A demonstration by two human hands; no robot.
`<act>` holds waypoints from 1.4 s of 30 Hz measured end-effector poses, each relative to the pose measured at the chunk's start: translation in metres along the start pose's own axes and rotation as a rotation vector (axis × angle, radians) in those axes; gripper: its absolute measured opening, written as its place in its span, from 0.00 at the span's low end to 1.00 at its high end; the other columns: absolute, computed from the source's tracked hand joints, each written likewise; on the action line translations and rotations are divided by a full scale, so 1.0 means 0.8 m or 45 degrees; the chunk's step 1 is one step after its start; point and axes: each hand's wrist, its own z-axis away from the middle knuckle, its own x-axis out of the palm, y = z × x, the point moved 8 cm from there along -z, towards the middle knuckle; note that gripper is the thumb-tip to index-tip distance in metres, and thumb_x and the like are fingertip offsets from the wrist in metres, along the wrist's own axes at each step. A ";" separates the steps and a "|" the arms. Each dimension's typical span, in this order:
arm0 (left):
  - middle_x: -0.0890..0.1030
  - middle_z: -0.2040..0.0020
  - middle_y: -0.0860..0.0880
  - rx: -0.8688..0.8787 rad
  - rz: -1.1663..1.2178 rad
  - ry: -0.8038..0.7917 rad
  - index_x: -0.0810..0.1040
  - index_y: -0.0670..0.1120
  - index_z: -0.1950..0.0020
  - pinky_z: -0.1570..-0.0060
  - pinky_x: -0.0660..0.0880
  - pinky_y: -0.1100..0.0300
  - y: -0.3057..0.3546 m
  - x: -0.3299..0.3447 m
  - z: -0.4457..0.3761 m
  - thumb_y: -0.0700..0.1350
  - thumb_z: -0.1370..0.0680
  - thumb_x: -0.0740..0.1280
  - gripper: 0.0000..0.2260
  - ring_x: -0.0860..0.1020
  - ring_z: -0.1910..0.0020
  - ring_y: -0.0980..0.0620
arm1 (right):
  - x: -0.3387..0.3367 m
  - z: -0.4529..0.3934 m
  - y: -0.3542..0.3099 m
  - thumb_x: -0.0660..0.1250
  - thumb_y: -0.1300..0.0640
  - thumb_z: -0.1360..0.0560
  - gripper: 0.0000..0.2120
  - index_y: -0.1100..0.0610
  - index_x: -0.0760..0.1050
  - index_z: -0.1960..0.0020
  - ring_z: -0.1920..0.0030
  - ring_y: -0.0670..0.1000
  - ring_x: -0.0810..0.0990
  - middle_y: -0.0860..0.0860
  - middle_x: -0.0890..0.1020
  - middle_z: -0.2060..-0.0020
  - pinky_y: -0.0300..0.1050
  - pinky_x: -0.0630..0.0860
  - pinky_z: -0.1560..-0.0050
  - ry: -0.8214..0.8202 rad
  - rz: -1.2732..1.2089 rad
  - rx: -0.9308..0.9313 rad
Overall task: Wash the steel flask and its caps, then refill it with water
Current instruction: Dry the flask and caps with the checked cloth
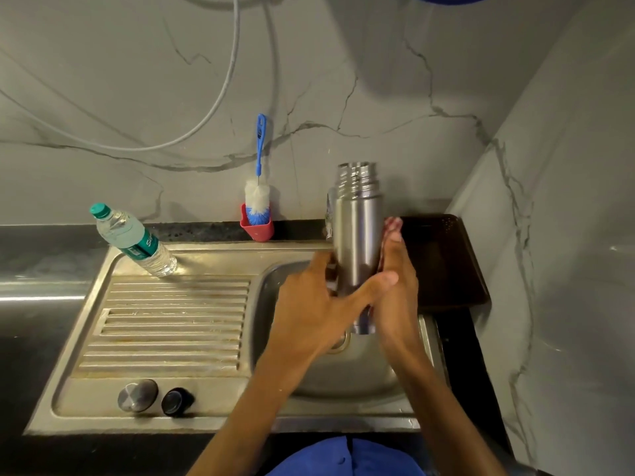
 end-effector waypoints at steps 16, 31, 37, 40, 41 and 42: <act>0.87 0.54 0.55 0.066 0.722 0.039 0.80 0.49 0.43 0.55 0.82 0.65 -0.015 -0.089 -0.031 0.51 0.27 0.78 0.16 0.87 0.52 0.55 | 0.003 -0.003 0.026 0.63 0.47 0.19 0.19 0.54 0.80 0.33 0.49 0.58 0.86 0.58 0.85 0.44 0.47 0.84 0.57 -0.700 -0.193 0.711; 0.84 0.49 0.59 0.280 0.059 0.281 0.80 0.53 0.39 0.52 0.80 0.68 -0.035 -0.104 -0.054 0.63 0.38 0.82 0.31 0.83 0.52 0.65 | -0.091 -0.062 0.070 0.64 0.49 0.20 0.16 0.58 0.80 0.39 0.53 0.57 0.83 0.56 0.85 0.52 0.55 0.80 0.48 -0.105 -0.262 0.699; 0.80 0.54 0.68 0.322 0.043 0.244 0.75 0.66 0.50 0.57 0.74 0.77 -0.030 -0.078 -0.049 0.58 0.36 0.84 0.22 0.81 0.54 0.73 | -0.182 -0.139 0.059 0.64 0.60 0.22 0.12 0.60 0.79 0.41 0.44 0.61 0.84 0.59 0.85 0.48 0.56 0.81 0.45 0.099 -0.108 0.548; 0.80 0.54 0.68 0.313 0.052 0.224 0.75 0.64 0.47 0.57 0.74 0.77 -0.036 -0.072 -0.047 0.58 0.36 0.83 0.24 0.80 0.54 0.74 | -0.229 -0.182 0.047 0.65 0.60 0.23 0.07 0.58 0.80 0.48 0.47 0.60 0.85 0.59 0.86 0.51 0.54 0.81 0.47 0.296 0.268 0.387; 0.80 0.53 0.68 0.312 0.055 0.220 0.75 0.62 0.45 0.57 0.74 0.77 -0.040 -0.072 -0.047 0.59 0.37 0.83 0.25 0.80 0.54 0.73 | -0.235 -0.196 0.037 0.65 0.59 0.21 0.06 0.57 0.79 0.48 0.51 0.58 0.85 0.59 0.86 0.51 0.52 0.81 0.50 0.320 0.417 0.276; 0.80 0.52 0.67 0.306 0.052 0.215 0.76 0.60 0.44 0.56 0.74 0.76 -0.044 -0.071 -0.047 0.59 0.37 0.83 0.26 0.80 0.55 0.72 | -0.237 -0.205 0.025 0.64 0.58 0.21 0.05 0.57 0.78 0.47 0.54 0.56 0.84 0.59 0.85 0.51 0.51 0.80 0.53 0.341 0.615 0.133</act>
